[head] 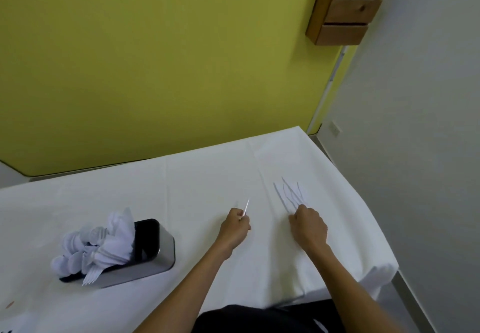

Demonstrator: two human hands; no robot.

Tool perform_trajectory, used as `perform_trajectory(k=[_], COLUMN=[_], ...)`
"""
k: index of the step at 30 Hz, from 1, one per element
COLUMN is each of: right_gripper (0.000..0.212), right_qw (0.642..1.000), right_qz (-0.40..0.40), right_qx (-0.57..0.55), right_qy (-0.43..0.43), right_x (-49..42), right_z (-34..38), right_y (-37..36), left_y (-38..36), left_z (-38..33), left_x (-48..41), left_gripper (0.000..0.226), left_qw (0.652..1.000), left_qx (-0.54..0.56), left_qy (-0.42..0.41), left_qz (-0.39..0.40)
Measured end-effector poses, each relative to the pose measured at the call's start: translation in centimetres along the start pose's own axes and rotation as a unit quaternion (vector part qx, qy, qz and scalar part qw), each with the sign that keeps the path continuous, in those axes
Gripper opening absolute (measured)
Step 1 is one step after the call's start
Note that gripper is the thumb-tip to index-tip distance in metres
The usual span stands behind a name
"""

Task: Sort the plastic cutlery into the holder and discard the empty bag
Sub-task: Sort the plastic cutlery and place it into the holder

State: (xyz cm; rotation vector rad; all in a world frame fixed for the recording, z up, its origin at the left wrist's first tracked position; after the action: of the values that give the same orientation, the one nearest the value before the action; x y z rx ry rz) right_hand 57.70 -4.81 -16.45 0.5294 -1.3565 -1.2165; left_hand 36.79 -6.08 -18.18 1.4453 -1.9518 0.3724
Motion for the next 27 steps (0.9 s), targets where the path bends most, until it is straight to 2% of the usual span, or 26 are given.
perform_trajectory(k=[3, 7, 9, 11, 12, 14, 15, 17, 19, 21, 24, 27], right_gripper=[0.018, 0.022, 0.020, 0.018, 0.017, 0.018, 0.027, 0.045, 0.045, 0.032, 0.018, 0.020], right_qw=[0.999, 0.981, 0.964, 0.955, 0.954, 0.969, 0.980, 0.996, 0.999, 0.999, 0.996, 0.989], right_qz=[0.030, 0.104, 0.139, 0.155, 0.140, 0.060, 0.020, -0.004, 0.013, 0.040, 0.072, 0.119], right_qx=[0.014, -0.093, -0.126, -0.137, -0.154, -0.168, -0.148, -0.084, -0.030, 0.016, 0.042, 0.038], right_qy=[0.026, 0.132, 0.187, 0.214, 0.215, 0.172, 0.130, 0.041, 0.001, 0.001, 0.032, 0.083], right_x=[-0.3, 1.2, 2.2, 2.6, 2.4, 1.2, 0.5, -0.6, -1.2, -1.4, -1.2, -0.5], right_z=[0.3, 1.5, 2.3, 2.5, 2.2, 0.6, -0.5, -2.5, -3.5, -3.2, -2.1, -0.9], right_y=[0.4, 0.2, 0.3, 0.4, 0.6, 1.4, 1.6, 1.9, 1.7, 1.4, 0.8, 0.3], left_y=[-0.8, -1.8, -2.3, -2.5, -2.5, -2.2, -2.0, -1.8, -1.7, -2.0, -2.4, -2.7], left_z=[-0.2, -1.2, -2.0, -2.7, -2.9, -3.1, -3.1, -3.0, -2.9, -2.8, -2.8, -2.7], left_x=[-1.1, -2.0, -2.8, -3.4, -3.6, -3.7, -3.8, -3.8, -3.8, -3.8, -3.9, -3.8], left_gripper=[0.046, 0.064, 0.065, 0.052, 0.045, 0.035, 0.031, 0.023, 0.017, 0.016, 0.014, 0.026], left_qw=[0.999, 0.997, 0.997, 0.998, 0.998, 0.998, 0.998, 0.997, 0.994, 0.987, 0.979, 0.984], left_qx=[0.046, 0.077, 0.072, 0.063, 0.063, 0.063, 0.066, 0.079, 0.108, 0.161, 0.201, 0.173], left_qy=[0.005, 0.014, 0.013, 0.001, -0.001, 0.002, 0.005, 0.010, 0.013, 0.018, 0.027, 0.025], left_qz=[0.000, 0.007, 0.009, 0.007, 0.005, -0.008, -0.015, -0.023, -0.026, -0.017, -0.016, -0.014])
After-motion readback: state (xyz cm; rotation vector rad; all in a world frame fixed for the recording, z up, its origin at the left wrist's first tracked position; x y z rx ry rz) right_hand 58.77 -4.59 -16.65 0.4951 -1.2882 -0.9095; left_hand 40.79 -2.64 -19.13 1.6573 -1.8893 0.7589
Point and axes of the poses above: each hand's wrist, its own x-axis away from the middle knuckle, its own y-axis out of the back of the hand, z = x × y, the point moved 4 cm from there along -x, towards the middle knuckle, and after that the axes turned 12 degrees about z, right-handed, at the moved point
